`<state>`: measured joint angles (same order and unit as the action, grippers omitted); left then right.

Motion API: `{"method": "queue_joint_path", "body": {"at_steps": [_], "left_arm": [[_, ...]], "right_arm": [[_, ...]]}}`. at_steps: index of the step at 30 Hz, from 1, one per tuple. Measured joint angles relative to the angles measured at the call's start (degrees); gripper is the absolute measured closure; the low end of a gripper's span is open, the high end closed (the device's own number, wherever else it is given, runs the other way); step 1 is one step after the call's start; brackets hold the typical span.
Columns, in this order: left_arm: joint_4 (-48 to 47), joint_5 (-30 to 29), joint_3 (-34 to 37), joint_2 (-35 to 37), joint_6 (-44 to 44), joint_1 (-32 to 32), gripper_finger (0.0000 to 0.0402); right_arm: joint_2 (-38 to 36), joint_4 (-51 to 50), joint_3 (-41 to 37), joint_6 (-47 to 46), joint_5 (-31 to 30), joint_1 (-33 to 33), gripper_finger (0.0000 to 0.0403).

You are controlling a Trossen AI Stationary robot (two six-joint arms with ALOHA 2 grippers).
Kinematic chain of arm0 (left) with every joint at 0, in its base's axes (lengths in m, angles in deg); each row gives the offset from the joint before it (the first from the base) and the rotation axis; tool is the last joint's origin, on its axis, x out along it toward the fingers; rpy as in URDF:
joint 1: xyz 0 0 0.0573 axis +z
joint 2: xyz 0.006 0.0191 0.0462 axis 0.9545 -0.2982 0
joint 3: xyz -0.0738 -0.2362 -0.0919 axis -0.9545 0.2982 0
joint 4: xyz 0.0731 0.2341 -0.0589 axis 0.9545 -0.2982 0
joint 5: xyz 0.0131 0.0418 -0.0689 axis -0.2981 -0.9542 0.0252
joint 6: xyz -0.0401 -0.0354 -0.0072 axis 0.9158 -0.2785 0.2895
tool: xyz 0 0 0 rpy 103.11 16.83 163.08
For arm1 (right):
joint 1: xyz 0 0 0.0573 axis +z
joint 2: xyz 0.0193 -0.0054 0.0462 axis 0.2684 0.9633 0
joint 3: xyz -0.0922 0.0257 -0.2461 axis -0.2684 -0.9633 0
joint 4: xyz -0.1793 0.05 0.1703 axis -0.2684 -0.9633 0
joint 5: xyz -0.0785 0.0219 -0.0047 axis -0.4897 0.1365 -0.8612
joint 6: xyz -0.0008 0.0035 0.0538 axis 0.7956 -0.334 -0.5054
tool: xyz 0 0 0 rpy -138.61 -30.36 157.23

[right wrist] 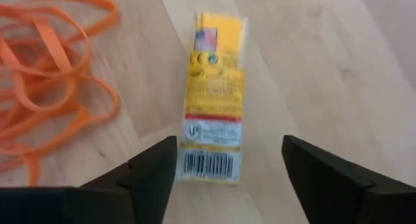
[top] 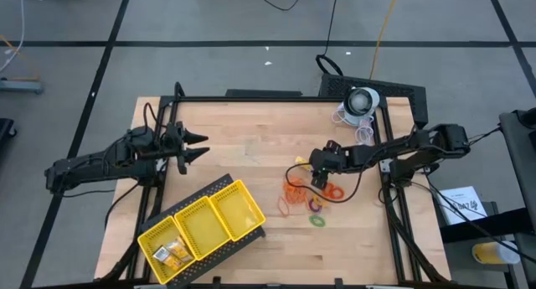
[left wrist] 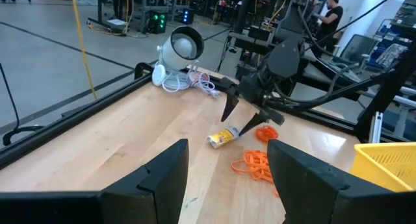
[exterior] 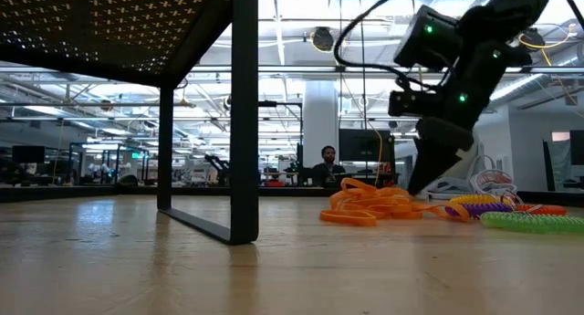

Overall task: Pick & Place Office Desk Supplies
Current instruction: Put the crayon box into the left yellow bin on the shelf

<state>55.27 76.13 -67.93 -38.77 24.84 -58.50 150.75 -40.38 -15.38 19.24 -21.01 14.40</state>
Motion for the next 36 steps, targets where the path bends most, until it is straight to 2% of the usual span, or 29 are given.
{"method": "queue_joint_path", "body": {"at_steps": [5,12,19,36], "left_arm": [[0.01,-0.02,0.0,0.0,-0.02,0.02,0.0183],[0.01,-0.02,0.0,0.0,0.0,0.02,0.0183],[0.01,-0.03,0.0,0.0,0.61,0.02,0.0183],[0.05,-0.04,0.0,0.0,1.07,0.02,0.0183]], "right_arm": [[0.28,4.98,-4.25,-1.88,0.06,0.0,0.011],[0.13,19.58,-11.59,-0.73,1.12,0.0,0.0121],[0.11,24.95,-16.01,1.13,1.22,0.11,0.0151],[0.38,32.45,-16.88,5.85,1.65,0.13,0.0246]]}}
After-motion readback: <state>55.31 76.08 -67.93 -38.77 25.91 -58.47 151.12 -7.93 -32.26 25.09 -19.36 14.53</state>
